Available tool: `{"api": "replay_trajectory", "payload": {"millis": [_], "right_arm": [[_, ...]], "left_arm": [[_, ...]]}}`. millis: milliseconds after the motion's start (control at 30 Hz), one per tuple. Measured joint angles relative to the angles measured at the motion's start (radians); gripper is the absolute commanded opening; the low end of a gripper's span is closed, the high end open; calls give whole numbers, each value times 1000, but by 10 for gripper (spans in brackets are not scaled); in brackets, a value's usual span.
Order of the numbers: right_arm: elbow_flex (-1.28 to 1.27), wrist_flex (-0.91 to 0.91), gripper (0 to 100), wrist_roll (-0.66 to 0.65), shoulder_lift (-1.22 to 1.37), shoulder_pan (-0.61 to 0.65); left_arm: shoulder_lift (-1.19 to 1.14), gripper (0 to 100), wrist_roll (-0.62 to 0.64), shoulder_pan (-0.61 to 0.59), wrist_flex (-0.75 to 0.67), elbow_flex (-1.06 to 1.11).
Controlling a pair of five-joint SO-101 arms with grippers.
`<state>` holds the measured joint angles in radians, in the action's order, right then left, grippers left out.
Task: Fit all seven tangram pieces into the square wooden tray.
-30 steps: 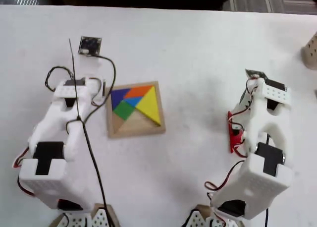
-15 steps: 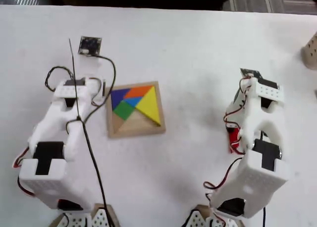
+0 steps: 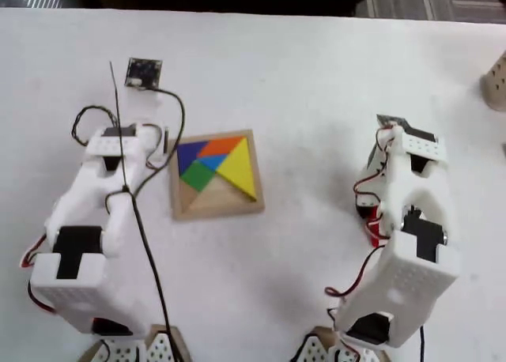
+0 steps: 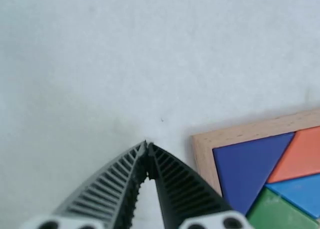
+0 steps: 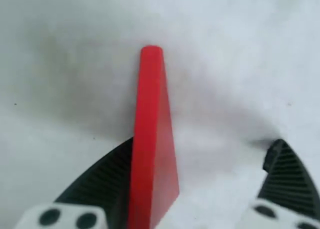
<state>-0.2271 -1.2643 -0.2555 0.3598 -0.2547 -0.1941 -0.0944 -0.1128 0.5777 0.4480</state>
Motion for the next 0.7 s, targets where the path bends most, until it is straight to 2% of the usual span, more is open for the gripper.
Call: {"api": "replay_trajectory", "payload": {"millis": [133,233,300,700], "right_arm": [[2,15,166,3,-2,-5],[5,26,1,5,-3,-15],[8,38,34,5,-6,-17],[-17,71,19,5,-14,-28]], "left_arm": [[0,24,0,0,0,0],[0,24,0,0,0,0],[0,24,0,0,0,0],[0,24,0,0,0,0]]}}
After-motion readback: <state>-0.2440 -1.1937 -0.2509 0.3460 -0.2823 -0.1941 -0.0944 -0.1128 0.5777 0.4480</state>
